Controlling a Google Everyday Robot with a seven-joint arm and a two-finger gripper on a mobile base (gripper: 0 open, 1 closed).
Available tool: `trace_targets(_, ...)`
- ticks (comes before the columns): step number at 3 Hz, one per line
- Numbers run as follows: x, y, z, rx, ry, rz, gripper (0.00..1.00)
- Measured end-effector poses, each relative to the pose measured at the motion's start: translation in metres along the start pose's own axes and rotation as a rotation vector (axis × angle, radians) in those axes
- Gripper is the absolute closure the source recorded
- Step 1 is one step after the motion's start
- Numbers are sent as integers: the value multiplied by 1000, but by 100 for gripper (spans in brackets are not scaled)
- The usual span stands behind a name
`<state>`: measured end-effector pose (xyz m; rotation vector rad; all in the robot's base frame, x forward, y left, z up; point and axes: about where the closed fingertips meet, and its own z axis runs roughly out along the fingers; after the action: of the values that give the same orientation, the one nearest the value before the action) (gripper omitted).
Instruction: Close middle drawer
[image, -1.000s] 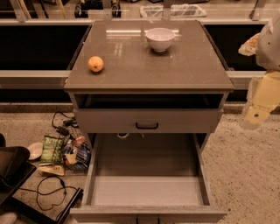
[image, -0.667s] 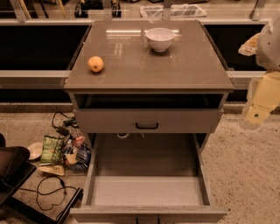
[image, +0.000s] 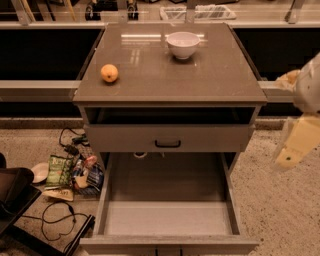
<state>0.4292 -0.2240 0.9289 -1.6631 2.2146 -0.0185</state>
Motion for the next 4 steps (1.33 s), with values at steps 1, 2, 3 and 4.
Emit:
trace_targets(1,34,29,53,-4,-46,22,0)
trace_targets(2,67,54,123,-9,-19,11,0)
trace_targets(3,104,77,186,3,37,-4,0)
trace_targets(4,138,94,238,11,81,50,0)
